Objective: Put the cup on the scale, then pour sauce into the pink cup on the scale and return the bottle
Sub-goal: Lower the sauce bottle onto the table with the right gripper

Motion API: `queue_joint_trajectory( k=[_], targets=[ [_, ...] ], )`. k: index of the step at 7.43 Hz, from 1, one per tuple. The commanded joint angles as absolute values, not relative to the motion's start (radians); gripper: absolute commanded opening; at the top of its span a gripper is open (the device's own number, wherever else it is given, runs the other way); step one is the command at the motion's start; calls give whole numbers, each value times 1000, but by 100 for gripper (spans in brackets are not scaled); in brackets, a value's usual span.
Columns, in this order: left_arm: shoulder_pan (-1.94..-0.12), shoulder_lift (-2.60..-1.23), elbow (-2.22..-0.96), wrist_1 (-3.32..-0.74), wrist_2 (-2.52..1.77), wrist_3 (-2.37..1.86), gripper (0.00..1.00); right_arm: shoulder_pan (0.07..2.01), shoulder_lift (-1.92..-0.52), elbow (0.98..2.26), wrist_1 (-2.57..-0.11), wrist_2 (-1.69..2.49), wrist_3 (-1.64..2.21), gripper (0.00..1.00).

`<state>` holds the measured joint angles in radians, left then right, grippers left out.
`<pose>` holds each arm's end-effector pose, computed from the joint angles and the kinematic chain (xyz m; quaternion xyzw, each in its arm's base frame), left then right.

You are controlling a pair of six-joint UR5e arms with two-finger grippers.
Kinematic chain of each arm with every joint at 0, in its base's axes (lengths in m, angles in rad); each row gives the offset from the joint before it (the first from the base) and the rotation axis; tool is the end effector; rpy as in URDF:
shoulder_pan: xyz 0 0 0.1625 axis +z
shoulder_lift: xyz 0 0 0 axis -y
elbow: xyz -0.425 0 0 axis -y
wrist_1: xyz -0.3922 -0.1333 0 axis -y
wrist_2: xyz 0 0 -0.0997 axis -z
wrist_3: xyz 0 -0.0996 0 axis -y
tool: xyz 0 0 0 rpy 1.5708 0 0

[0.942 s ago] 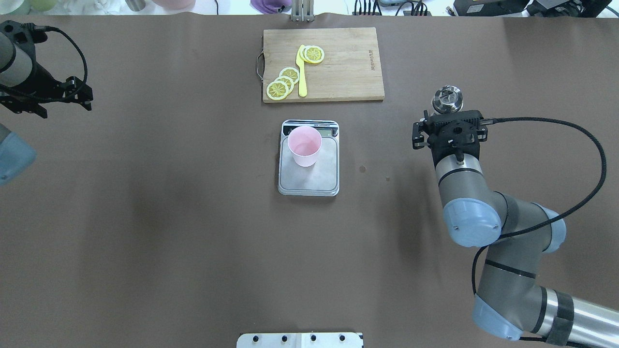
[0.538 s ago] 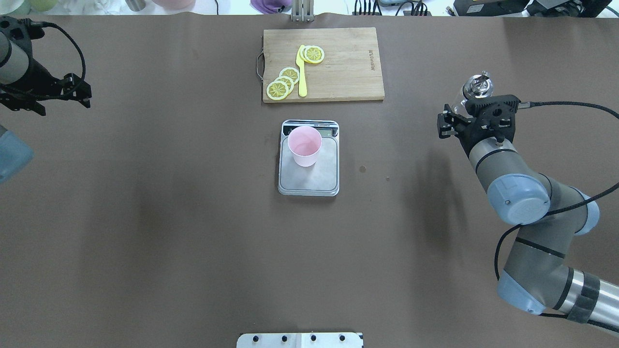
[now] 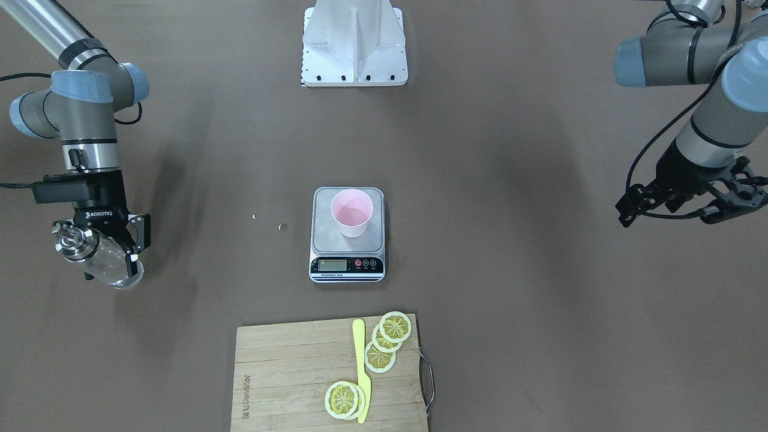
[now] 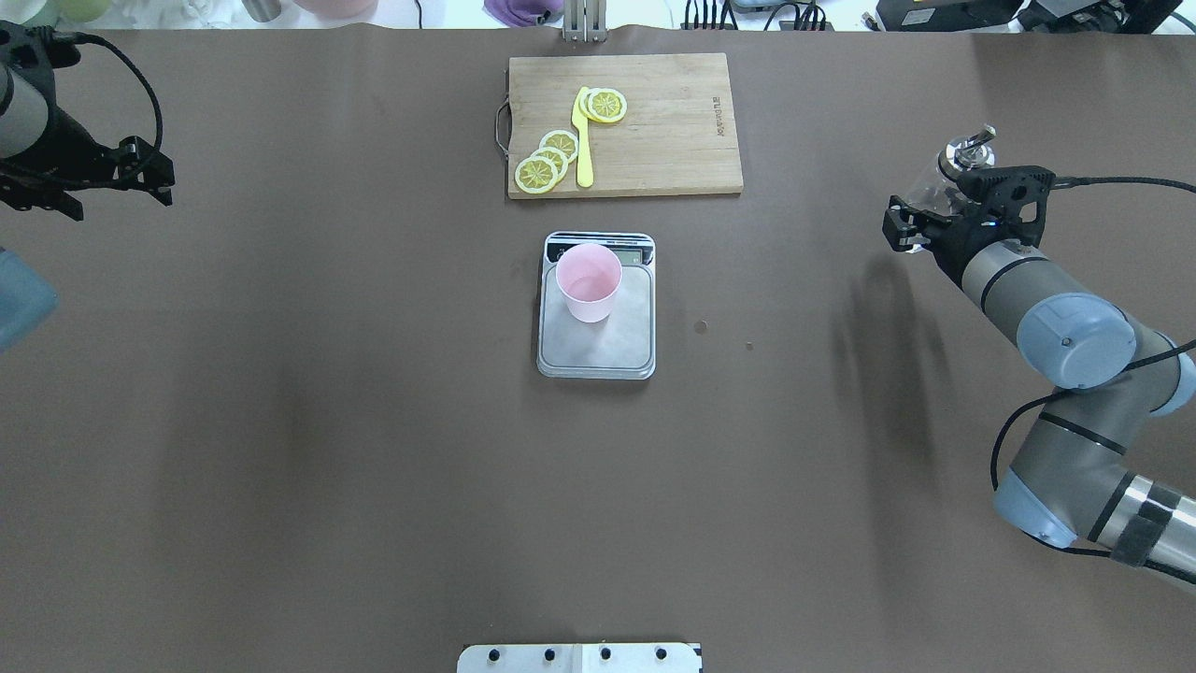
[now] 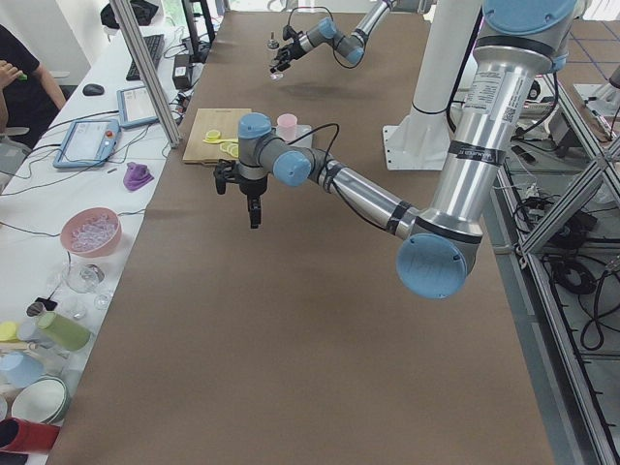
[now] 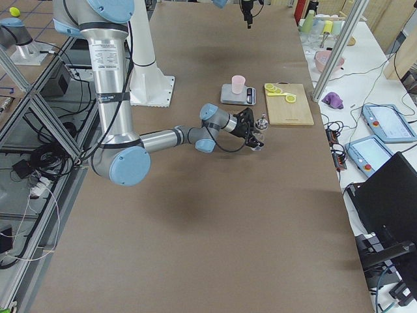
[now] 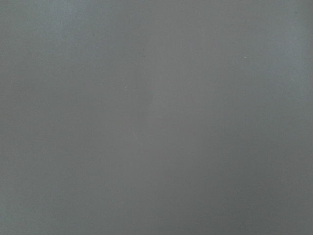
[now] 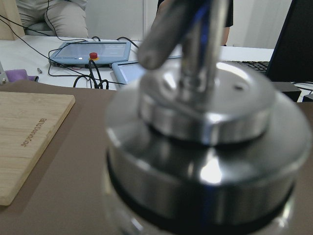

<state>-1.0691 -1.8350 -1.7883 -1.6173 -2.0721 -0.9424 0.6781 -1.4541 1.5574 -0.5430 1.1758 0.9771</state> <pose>0.2082 -0.5572 0.4162 0.0315 0.3468 -0.1412 0.9267 -0.3325 -0.4882 0.4931 0.4454 -0.3244 0.1400 0.8227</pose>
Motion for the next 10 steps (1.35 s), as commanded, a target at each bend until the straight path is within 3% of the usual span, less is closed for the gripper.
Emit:
queue_joint_trajectory(
  k=[1,10],
  targets=[
    [-1069,-1836,-1792,-1614,-2069,-934,99,689,-1454,1526,-528,1204,963,0],
    [-1086,-1836,-1796,-1612,-2068,-931,99,689,-1499,1484,-528,1232,977,0]
  ],
)
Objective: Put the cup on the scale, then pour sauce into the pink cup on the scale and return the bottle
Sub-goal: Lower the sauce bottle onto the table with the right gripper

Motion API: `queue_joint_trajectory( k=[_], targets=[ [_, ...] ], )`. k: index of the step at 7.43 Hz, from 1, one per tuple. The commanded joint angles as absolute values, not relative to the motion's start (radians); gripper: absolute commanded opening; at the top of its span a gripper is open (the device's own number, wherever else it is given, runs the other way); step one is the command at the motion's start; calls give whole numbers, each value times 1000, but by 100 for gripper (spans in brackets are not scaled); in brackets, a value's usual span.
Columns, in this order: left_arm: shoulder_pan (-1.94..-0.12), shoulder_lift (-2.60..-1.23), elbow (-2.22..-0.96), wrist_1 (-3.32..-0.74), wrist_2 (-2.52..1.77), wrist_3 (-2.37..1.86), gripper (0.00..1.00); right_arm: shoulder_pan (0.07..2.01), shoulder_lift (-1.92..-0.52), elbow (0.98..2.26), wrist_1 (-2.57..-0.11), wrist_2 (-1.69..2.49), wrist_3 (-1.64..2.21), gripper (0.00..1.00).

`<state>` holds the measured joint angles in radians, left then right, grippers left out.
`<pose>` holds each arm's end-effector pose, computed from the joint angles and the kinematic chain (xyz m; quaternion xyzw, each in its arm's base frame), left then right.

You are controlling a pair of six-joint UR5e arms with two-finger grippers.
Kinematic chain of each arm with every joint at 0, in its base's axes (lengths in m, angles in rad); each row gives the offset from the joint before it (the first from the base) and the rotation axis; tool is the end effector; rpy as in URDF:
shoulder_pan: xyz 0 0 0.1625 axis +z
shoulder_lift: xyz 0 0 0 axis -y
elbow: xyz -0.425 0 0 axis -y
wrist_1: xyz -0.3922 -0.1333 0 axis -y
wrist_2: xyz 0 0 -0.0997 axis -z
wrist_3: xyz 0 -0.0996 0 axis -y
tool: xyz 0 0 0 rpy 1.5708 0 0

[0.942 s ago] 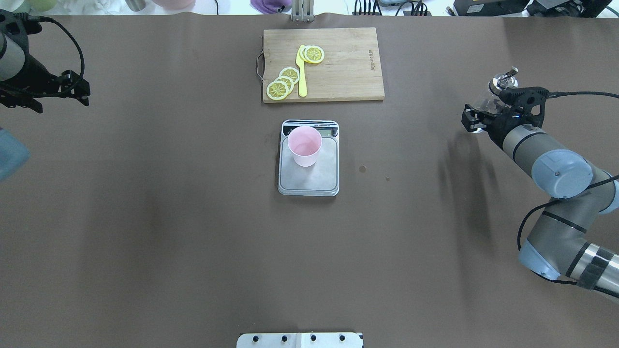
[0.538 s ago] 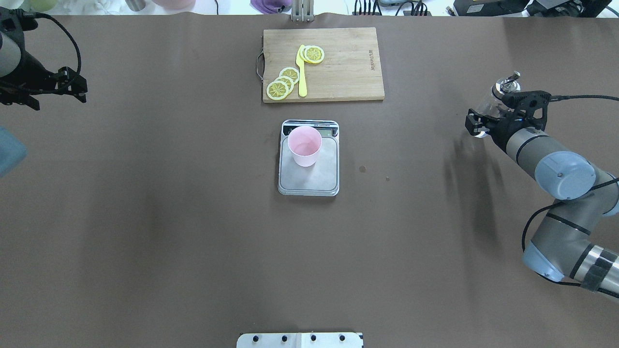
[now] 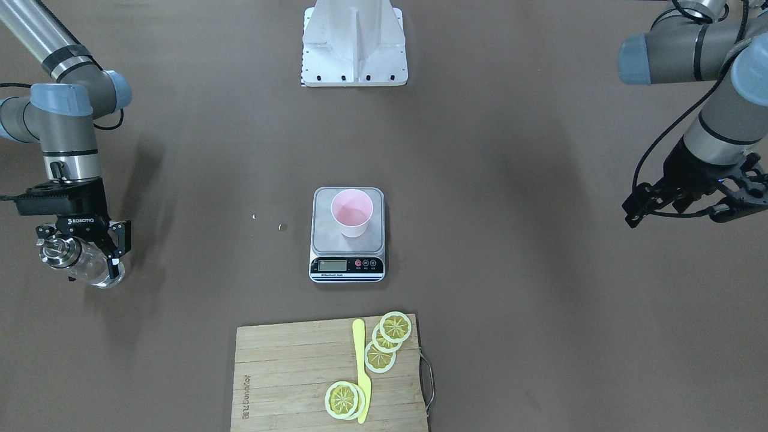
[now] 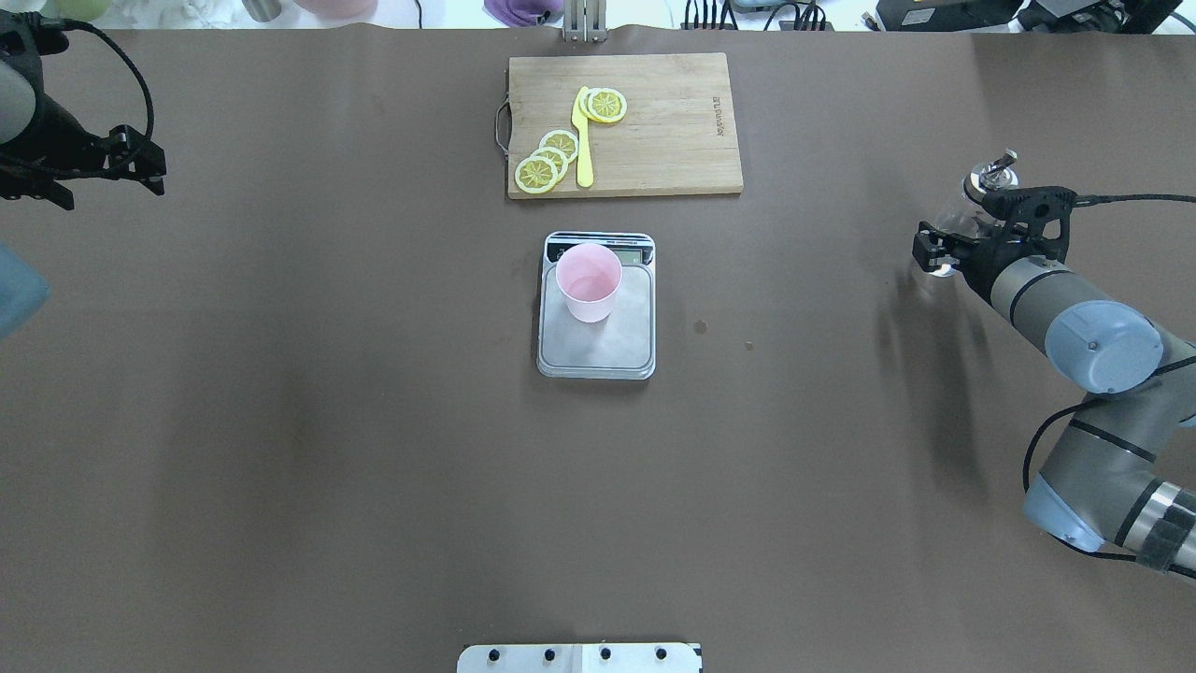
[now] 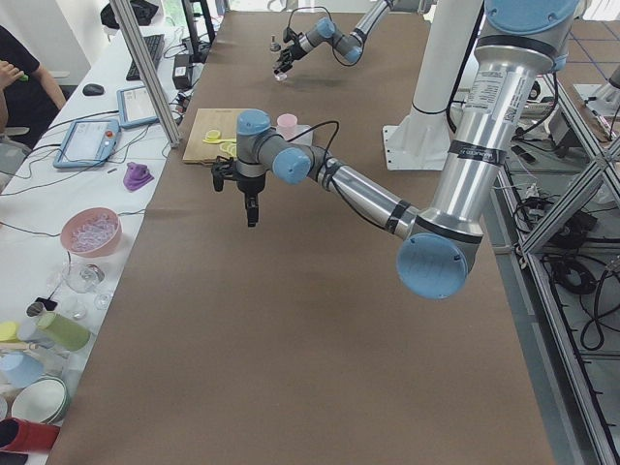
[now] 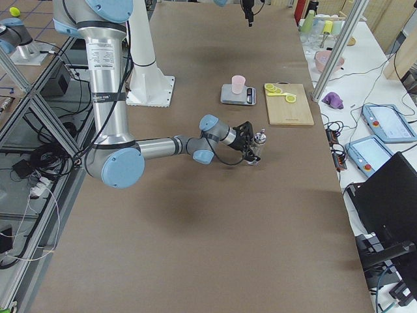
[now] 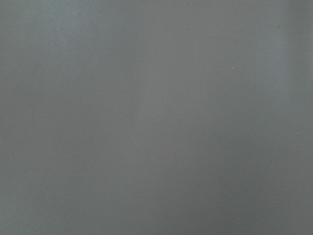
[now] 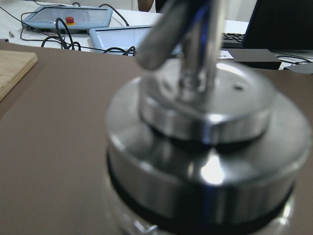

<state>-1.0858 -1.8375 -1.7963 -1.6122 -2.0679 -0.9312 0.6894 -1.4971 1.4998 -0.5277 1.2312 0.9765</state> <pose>0.1982 -0.5602 0.4118 0.0398 0.3465 -0.1436 0.9262 -0.3222 -0.4813 0.5461 0.4119 -0.3066 0.1249 0.8489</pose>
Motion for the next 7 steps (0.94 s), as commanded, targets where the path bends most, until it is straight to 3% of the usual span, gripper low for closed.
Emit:
queue_joint_trajectory(
  k=[1,2,3,4,5,7],
  targets=[
    [-1086,-1836,-1796,-1612,-2069,-931,99,689,-1499,1485,-526,1233,977,0],
    [-1086,-1836,-1796,-1612,-2068,-931,99,689,-1494,1486,-528,1252,979,0],
    [-1086,-1836,-1796,-1612,-2068,-931,99,689,-1494,1486,-528,1259,983,30],
    [-1086,-1836,-1796,-1612,-2069,-931,99,689,-1494,1488,-526,1265,982,88],
    [-1086,-1836,-1796,-1612,-2069,-930,99,690,-1497,1488,-526,1267,991,99],
    [-1086,-1836,-1798,-1612,-2068,-930,99,710,-1503,1514,-523,1332,991,100]
  ],
)
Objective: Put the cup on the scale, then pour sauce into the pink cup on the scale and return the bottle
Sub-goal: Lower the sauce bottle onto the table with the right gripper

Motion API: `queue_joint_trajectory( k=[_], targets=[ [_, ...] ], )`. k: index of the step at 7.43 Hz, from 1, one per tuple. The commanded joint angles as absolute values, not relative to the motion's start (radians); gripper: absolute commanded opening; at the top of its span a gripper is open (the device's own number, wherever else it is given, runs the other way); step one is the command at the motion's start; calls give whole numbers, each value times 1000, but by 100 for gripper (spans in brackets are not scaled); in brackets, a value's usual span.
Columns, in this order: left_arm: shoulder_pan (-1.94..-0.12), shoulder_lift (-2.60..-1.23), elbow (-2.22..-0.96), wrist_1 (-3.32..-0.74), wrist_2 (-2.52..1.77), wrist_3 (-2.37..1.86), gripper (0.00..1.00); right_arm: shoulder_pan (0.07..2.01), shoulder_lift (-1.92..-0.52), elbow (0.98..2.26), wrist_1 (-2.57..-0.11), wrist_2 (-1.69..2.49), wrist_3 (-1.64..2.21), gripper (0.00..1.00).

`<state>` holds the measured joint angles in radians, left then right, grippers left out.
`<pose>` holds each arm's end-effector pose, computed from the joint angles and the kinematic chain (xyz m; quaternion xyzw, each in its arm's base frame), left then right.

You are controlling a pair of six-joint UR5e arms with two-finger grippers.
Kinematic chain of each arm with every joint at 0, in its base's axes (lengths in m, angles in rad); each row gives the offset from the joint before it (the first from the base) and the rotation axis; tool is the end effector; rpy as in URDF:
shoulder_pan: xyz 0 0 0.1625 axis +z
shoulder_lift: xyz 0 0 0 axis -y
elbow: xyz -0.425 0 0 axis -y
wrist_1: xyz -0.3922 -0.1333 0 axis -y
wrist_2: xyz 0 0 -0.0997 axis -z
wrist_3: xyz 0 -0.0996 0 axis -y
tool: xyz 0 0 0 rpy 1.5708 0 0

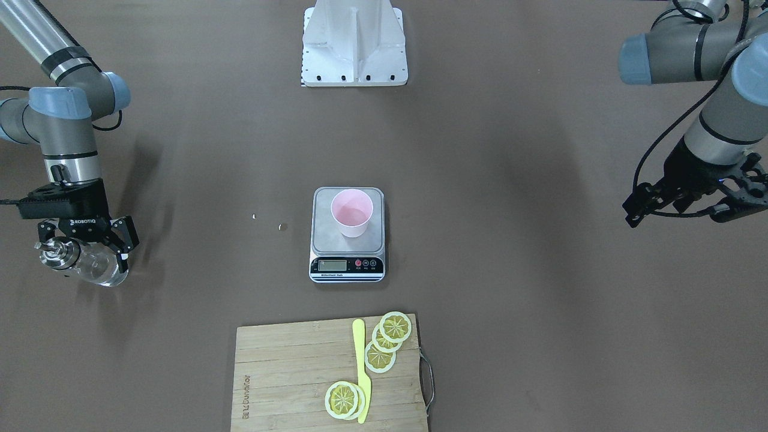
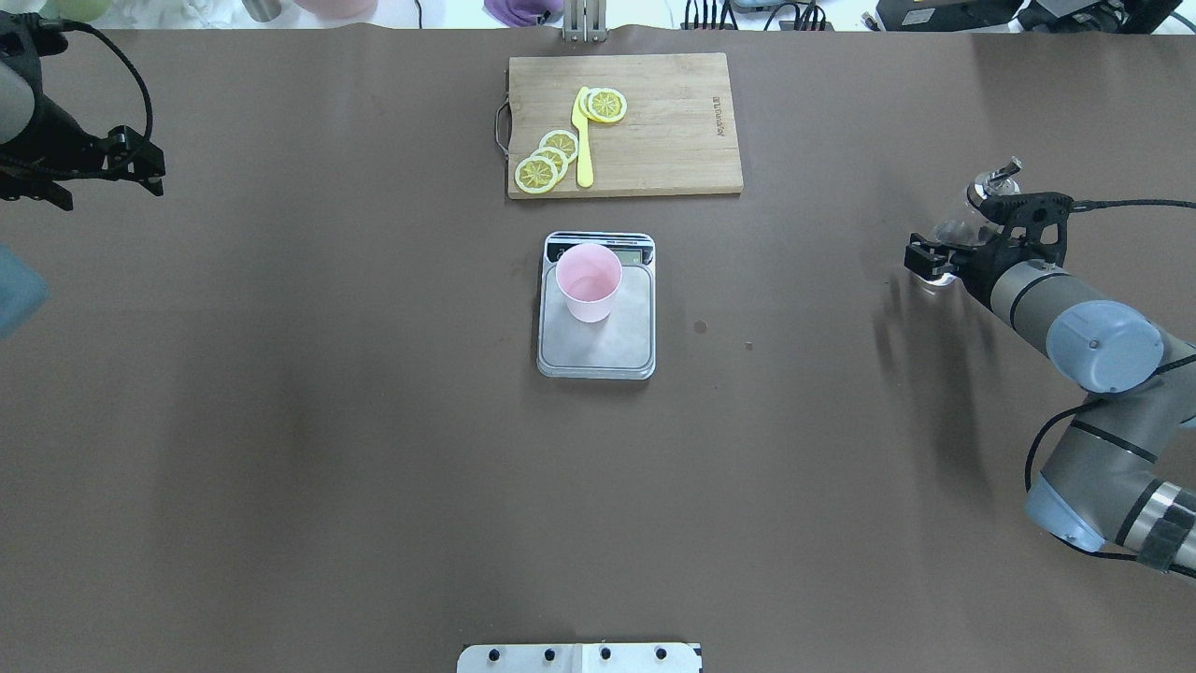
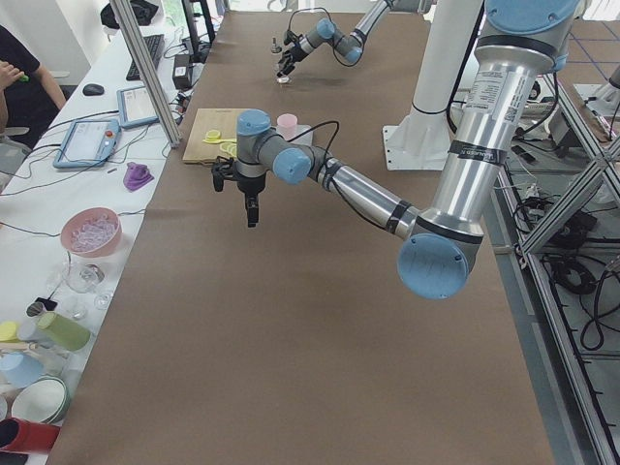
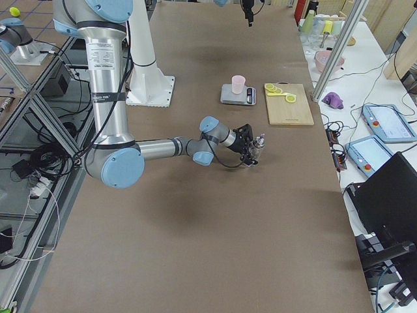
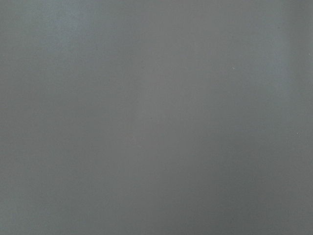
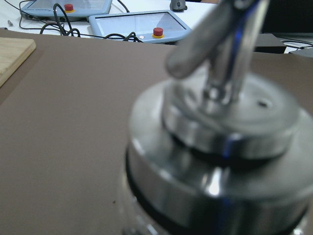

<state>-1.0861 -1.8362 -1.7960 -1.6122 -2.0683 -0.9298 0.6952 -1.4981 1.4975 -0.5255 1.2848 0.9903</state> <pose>0.1980 -0.5600 0.4127 0.0393 0.3461 -0.1433 0.9264 -0.3234 -0.4799 0.5484 0.3933 -0.3232 0.1202 0.8523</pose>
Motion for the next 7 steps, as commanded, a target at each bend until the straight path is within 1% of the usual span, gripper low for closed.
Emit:
queue_joint_trajectory(
  k=[1,3,6,7],
  targets=[
    [-1091,-1838,-1798,-1612,-2069,-930,99,719,-1535,1558,-525,1385,992,100],
    [-1091,-1839,-1795,-1612,-2068,-928,99,718,-1629,1612,-523,1442,992,100],
    [-1091,-1836,-1793,-1612,-2069,-928,99,716,-1770,1732,-526,1475,997,100],
    [-1091,-1835,-1795,-1612,-2069,-928,99,719,-1826,1771,-525,1553,997,100]
  ],
)
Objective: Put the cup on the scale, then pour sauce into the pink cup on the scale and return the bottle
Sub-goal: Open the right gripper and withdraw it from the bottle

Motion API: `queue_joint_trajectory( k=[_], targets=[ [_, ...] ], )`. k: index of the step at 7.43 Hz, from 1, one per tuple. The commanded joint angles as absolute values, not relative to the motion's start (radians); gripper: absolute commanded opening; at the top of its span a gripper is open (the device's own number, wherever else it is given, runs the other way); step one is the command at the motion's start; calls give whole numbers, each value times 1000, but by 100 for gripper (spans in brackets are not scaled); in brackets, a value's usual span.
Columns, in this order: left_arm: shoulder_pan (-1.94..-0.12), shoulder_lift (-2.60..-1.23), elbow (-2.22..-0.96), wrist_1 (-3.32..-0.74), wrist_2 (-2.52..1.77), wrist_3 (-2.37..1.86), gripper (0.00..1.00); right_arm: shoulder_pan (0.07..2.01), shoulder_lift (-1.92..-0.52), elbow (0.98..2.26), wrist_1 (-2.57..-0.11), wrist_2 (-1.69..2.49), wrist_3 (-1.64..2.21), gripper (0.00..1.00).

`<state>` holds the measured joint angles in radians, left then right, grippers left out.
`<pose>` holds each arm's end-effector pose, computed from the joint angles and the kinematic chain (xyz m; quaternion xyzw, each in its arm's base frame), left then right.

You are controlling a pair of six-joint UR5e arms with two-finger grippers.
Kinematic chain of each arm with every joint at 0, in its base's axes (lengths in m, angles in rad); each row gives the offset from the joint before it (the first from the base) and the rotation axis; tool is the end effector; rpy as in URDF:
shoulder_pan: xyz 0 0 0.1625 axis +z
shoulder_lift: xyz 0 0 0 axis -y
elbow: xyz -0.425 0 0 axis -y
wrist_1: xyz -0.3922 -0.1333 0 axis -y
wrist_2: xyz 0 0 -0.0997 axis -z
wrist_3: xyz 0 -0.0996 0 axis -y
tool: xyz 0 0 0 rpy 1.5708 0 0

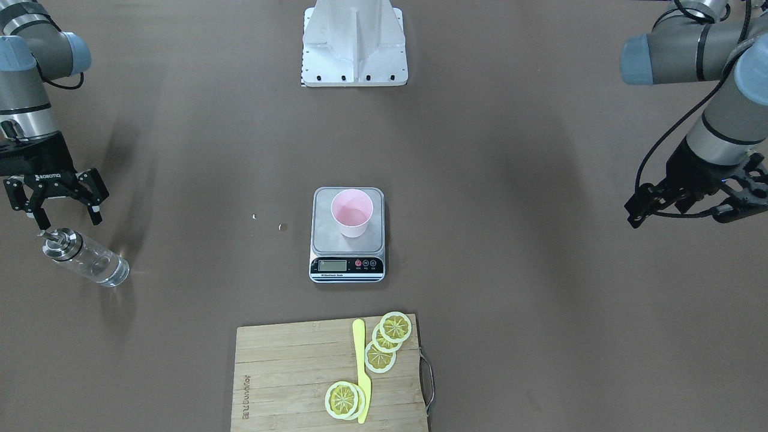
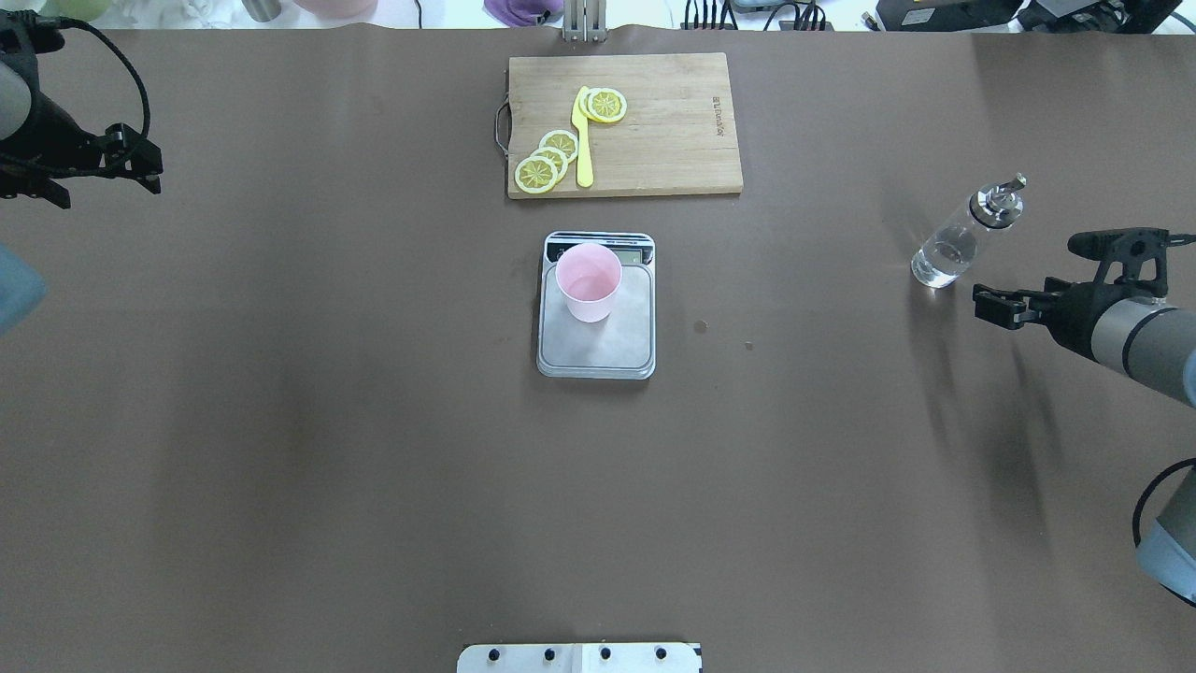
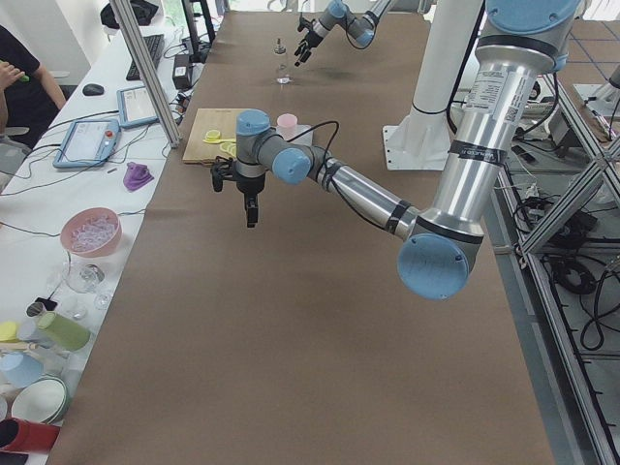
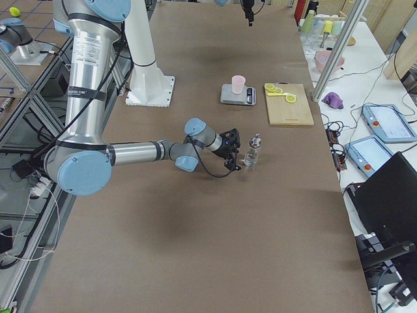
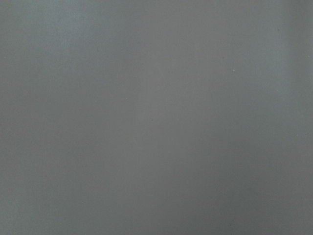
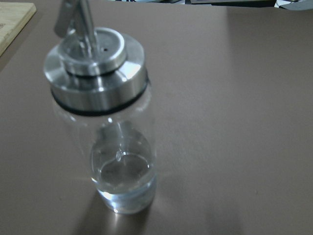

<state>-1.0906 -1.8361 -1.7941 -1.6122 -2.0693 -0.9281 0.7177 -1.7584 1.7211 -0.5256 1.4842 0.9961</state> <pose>0.1956 -0.5611 0.4136 0.0393 0.3458 -0.1447 0.9263 -0.2455 -0.4027 0.5633 0.3208 -0.3623 0.0833 0.8711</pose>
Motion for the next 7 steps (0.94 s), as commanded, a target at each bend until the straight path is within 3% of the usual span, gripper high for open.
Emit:
queue_joint_trajectory(
  k=[1,2,5,7],
  targets=[
    [-1092,-1833,-1799,-1614,-2069,-928,99,721,-1889,1822,-525,1609,997,100],
    [-1092,-1833,-1804,-1614,-2069,-928,99,763,-1941,1872,-549,1725,993,100],
    [-1092,-1833,-1802,-1614,-2069,-928,99,1237,-1887,1874,-773,2265,707,100],
    [-1094,-1832,-1822,-1614,-2078,-928,99,1330,-1815,1875,-1014,2293,444,100]
  ],
)
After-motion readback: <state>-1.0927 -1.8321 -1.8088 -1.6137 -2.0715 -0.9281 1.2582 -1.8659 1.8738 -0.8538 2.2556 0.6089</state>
